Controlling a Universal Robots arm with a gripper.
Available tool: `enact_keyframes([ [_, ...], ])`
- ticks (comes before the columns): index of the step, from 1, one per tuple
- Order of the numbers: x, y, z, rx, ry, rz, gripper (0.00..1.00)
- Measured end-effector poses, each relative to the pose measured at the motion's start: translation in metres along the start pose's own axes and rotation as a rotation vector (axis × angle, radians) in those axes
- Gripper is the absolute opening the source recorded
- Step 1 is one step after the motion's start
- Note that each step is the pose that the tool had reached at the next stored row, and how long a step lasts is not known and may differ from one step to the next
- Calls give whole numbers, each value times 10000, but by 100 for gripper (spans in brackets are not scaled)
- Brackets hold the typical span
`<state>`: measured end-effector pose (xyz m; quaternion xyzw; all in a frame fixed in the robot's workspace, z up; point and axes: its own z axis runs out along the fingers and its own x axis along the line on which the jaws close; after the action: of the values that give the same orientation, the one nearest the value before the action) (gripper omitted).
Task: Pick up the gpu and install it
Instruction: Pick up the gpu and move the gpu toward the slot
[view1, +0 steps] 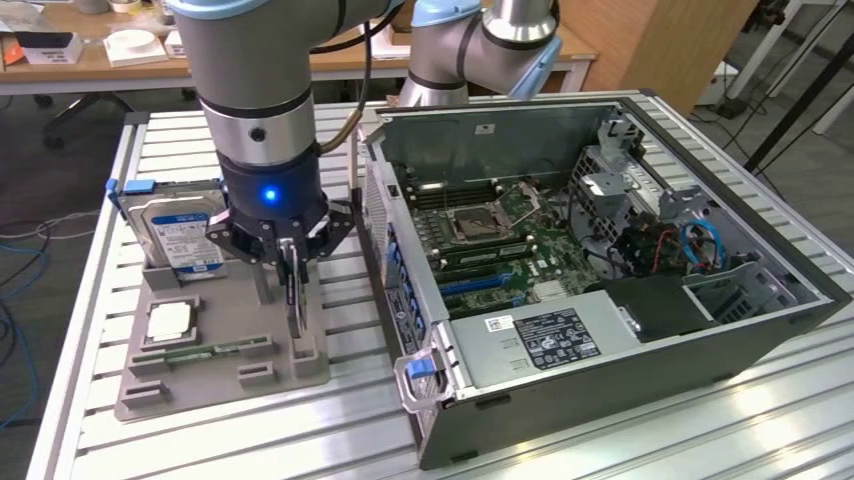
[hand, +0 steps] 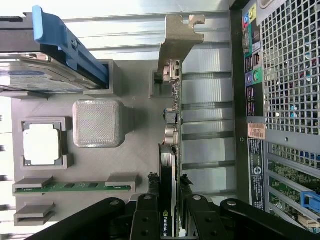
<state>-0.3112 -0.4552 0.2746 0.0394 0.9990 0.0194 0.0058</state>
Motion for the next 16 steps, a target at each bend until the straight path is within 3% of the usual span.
enact_keyframes([
  [16,-1,5,-110,-2,-2,0,26],
])
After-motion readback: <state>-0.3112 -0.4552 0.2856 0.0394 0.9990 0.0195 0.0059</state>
